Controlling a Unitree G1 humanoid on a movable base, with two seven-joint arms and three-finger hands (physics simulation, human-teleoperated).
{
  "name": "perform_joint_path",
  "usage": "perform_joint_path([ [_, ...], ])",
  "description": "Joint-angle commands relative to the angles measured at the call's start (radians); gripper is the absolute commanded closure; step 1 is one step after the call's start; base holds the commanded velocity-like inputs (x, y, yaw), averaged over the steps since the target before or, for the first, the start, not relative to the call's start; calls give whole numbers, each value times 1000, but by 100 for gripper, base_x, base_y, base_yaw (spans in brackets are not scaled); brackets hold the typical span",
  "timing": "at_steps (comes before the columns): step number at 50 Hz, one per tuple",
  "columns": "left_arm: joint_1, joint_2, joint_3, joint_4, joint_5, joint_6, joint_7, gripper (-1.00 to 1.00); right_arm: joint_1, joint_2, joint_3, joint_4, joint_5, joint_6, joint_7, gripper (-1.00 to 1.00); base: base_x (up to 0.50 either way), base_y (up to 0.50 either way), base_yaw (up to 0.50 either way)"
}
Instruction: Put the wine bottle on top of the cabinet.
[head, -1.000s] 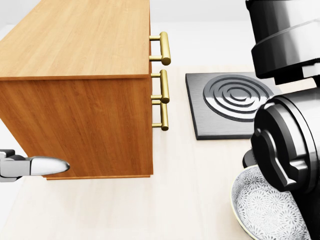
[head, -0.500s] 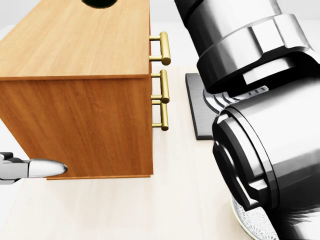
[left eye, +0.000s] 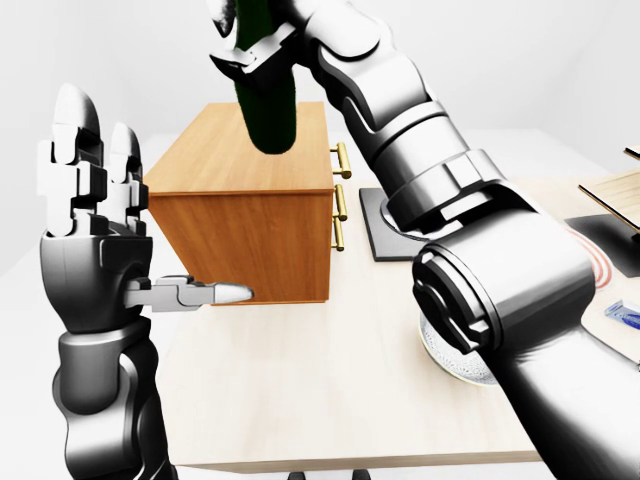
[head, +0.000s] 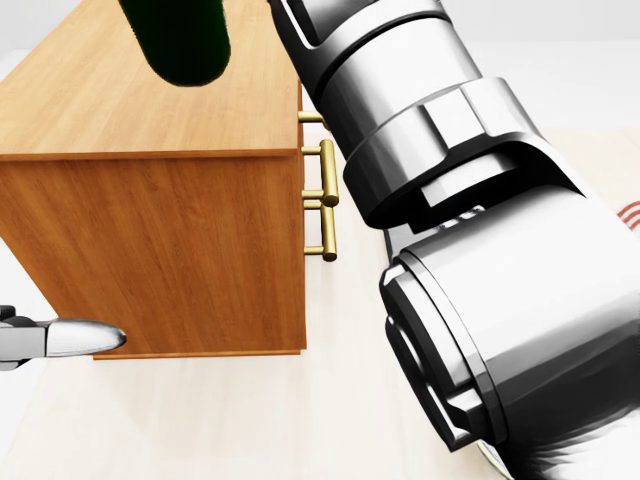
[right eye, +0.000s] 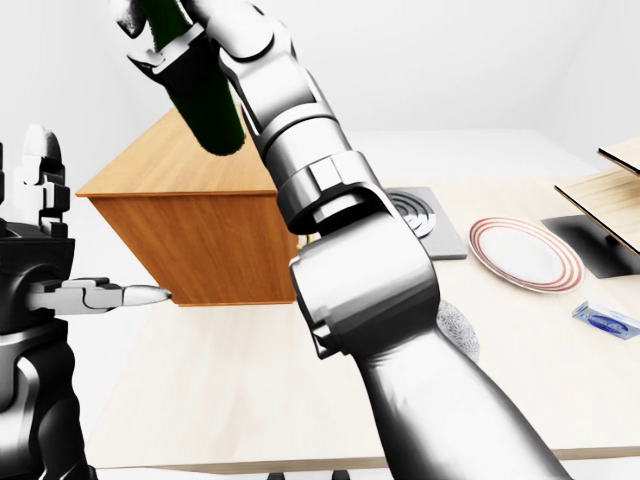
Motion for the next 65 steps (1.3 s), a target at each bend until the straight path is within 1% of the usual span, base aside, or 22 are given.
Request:
perform_joint_path([
  [1,0,2,4,-4,-5,0,0,-100,11,13,-5,19,5,0,-71,88,0,0,0],
  [8,7,1,5,3,-4,0,-3,-100,31,30,-12,34,-7,0,-90,88,0,0,0],
  [13,11,1,19,7,-14,0,-8,-100,44,44,-15,41,-11,0,-100,88,0,0,0],
  [26,15,0,8,17,-8,0,-7,-100,52,51,-27,58,-10,0,-112,88,0,0,0],
  [34,16,3,20,28,-15,0,-13,-100,36,46,-55,74,9,0,-115,88,0,0,0],
  [55,8,14,34,22,-33,0,-9,-100,28,29,-79,86,33,0,-156,85,0,0,0],
  [56,7,15,34,23,-33,0,-9,-100,28,28,-79,87,34,0,-157,68,0,0,0],
  [57,8,15,35,22,-34,0,-10,-100,25,26,-82,87,37,0,-161,22,0,0,0],
  [58,9,15,37,23,-35,0,-10,-100,23,24,-83,87,38,0,-165,-40,0,0,0],
  [59,9,16,38,24,-35,0,-10,-100,22,23,-84,88,38,0,-167,-93,0,0,0],
  [60,9,16,38,25,-35,0,-10,-100,21,22,-85,88,40,0,-169,-100,0,0,0],
  [65,18,12,33,23,-32,0,-11,-100,19,16,-89,89,48,0,-179,-100,0,0,0],
])
